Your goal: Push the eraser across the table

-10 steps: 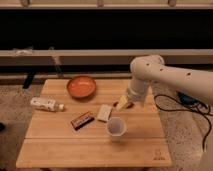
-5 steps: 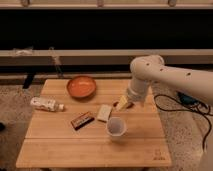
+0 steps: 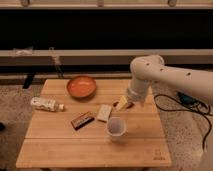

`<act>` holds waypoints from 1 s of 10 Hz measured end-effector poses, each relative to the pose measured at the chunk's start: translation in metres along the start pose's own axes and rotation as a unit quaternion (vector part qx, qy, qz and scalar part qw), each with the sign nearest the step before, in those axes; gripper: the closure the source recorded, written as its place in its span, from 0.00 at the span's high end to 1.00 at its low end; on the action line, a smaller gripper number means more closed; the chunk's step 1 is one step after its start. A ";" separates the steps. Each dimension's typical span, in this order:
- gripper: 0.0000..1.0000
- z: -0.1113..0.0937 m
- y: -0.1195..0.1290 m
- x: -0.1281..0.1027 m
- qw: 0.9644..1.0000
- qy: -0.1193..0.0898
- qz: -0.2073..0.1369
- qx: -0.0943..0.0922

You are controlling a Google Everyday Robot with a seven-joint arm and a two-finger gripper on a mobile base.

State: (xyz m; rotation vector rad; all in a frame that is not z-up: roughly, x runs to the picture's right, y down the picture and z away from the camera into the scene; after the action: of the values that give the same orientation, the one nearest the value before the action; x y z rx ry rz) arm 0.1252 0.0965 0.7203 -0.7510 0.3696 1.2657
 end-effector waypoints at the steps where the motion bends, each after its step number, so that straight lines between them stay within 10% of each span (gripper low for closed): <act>1: 0.80 0.000 0.000 0.000 1.000 0.000 0.000 0.000; 10: 0.80 0.012 0.003 -0.007 1.000 0.010 -0.020 0.002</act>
State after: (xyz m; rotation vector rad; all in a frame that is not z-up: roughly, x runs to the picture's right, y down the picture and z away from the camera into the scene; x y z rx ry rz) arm 0.1184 0.0999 0.7321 -0.7641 0.3709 1.2206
